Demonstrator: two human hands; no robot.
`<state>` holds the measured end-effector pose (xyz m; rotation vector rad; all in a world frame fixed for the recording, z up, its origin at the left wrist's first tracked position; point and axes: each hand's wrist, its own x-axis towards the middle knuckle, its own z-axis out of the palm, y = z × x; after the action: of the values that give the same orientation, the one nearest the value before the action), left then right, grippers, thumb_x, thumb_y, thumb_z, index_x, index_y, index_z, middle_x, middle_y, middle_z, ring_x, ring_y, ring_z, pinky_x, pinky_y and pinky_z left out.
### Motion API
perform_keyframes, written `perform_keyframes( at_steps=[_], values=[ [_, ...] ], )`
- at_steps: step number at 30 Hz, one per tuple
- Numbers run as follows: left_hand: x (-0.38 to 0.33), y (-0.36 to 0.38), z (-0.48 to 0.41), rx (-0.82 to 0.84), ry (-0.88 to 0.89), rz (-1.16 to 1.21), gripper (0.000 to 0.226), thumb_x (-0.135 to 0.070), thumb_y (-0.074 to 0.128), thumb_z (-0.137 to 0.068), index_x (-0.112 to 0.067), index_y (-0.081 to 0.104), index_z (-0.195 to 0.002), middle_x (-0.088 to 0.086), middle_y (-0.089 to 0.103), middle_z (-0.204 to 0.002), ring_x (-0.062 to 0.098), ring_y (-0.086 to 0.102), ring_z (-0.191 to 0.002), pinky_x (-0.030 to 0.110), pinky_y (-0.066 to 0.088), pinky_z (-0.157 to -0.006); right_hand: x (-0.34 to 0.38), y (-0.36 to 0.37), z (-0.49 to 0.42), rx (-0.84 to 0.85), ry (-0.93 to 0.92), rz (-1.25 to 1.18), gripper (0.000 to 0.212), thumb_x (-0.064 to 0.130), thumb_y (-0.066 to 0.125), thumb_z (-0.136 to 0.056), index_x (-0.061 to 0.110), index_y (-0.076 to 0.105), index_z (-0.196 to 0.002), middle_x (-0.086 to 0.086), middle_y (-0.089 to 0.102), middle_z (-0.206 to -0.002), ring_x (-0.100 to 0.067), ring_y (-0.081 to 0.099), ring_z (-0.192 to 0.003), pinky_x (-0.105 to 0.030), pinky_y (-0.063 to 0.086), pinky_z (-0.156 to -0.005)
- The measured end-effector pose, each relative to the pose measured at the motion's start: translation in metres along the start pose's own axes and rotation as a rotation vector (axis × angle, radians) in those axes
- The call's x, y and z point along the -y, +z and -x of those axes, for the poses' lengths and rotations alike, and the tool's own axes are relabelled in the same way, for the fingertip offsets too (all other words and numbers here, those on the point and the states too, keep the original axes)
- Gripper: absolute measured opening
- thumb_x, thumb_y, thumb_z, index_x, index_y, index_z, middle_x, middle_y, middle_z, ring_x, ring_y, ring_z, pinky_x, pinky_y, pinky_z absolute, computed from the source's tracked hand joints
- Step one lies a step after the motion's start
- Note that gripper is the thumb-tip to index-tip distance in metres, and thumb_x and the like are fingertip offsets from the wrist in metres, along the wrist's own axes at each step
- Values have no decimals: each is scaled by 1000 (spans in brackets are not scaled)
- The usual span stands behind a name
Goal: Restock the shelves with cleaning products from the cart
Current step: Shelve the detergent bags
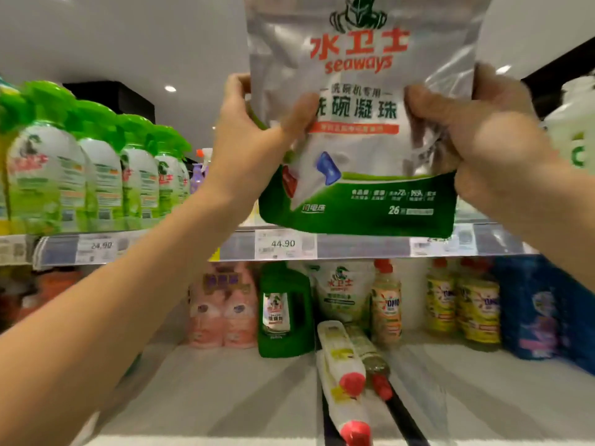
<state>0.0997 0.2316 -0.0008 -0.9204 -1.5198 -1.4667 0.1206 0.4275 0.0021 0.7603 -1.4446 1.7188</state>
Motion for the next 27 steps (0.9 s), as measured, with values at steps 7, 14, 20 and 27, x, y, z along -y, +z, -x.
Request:
perform_keyframes(
  at_steps=[7,14,20,27],
  values=[
    [37,-2,-26,53,154,-320,115,-24,89,-62,1,10,-141,14,25,-146,23,32,-138,40,38,-110,-35,18,-35,-148,-158,178,17,10,67,-88,17,53,-81,-10,67,-95,-27,67,-97,-45,54,-89],
    [62,1,-33,12,116,-402,124,-33,86,-62,-10,-1,-148,11,17,-153,14,26,-137,42,30,-115,-54,35,-54,-238,-276,413,18,22,62,-92,22,49,-80,10,57,-81,-10,61,-83,-29,52,-84],
    [78,-21,-33,-118,85,-676,125,-44,87,-59,-13,8,-151,5,34,-150,20,31,-136,32,20,-107,-67,55,-55,-138,-463,528,24,14,56,-96,-7,54,-108,11,55,-83,14,55,-67,-5,45,-64],
    [89,-6,-22,-50,-4,-1009,116,-58,78,-64,-28,7,-150,9,38,-138,27,29,-133,59,9,-111,-75,22,-65,13,-92,1534,62,58,41,-94,4,43,-123,-20,44,-130,-35,29,-130,-51,13,-113]
  ],
)
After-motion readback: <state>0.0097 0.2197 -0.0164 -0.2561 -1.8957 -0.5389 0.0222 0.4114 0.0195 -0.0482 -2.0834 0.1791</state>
